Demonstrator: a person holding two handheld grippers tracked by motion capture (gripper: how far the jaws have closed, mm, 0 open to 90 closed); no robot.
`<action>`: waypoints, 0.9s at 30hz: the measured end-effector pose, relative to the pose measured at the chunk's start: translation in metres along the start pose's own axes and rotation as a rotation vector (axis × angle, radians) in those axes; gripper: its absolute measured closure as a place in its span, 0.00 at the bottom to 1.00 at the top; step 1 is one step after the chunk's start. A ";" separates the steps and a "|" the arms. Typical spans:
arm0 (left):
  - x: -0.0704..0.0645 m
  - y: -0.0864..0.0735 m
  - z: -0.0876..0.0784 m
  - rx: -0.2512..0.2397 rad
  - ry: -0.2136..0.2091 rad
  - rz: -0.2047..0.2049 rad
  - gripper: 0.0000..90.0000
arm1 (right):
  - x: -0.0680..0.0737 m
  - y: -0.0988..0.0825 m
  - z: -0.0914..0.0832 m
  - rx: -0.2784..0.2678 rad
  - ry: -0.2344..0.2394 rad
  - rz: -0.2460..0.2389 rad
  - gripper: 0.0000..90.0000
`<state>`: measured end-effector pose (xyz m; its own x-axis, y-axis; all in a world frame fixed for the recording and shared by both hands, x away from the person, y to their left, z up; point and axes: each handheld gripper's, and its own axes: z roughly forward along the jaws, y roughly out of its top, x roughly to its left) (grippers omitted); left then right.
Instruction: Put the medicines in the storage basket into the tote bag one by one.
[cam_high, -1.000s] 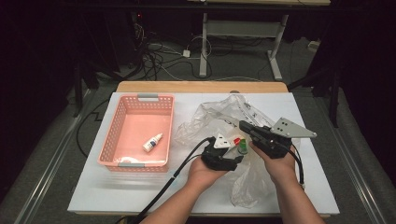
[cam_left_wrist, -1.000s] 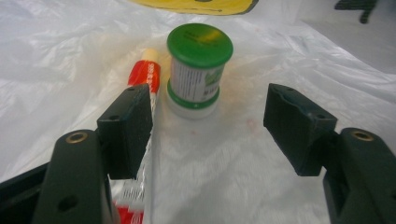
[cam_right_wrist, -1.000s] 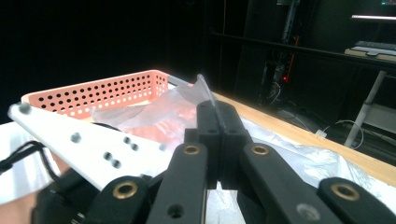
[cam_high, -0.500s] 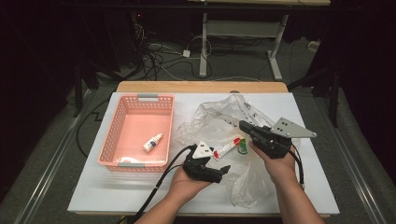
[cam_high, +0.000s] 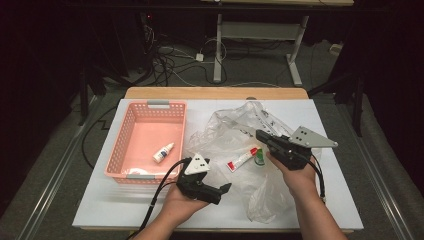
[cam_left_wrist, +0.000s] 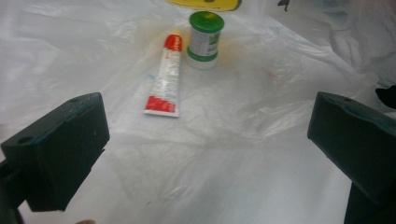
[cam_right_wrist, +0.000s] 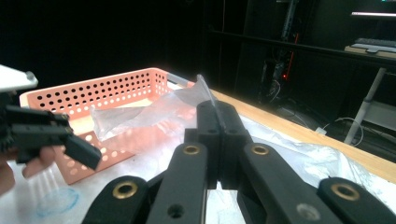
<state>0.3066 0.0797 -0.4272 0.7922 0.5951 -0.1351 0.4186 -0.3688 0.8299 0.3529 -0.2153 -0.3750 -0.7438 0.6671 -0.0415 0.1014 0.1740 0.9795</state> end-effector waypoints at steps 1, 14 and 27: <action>0.002 -0.001 -0.003 -0.002 0.008 -0.003 0.00 | 0.001 0.000 0.000 0.001 -0.001 0.004 1.00; 0.022 -0.009 -0.041 -0.023 0.086 -0.020 0.00 | 0.001 0.000 0.001 0.006 -0.003 -0.001 1.00; 0.051 -0.022 -0.070 -0.029 0.184 -0.072 0.00 | 0.001 0.000 0.001 0.005 -0.003 -0.003 1.00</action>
<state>0.3069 0.1681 -0.4146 0.6652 0.7405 -0.0960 0.4562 -0.3013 0.8373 0.3524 -0.2141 -0.3753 -0.7420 0.6689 -0.0447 0.1025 0.1791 0.9785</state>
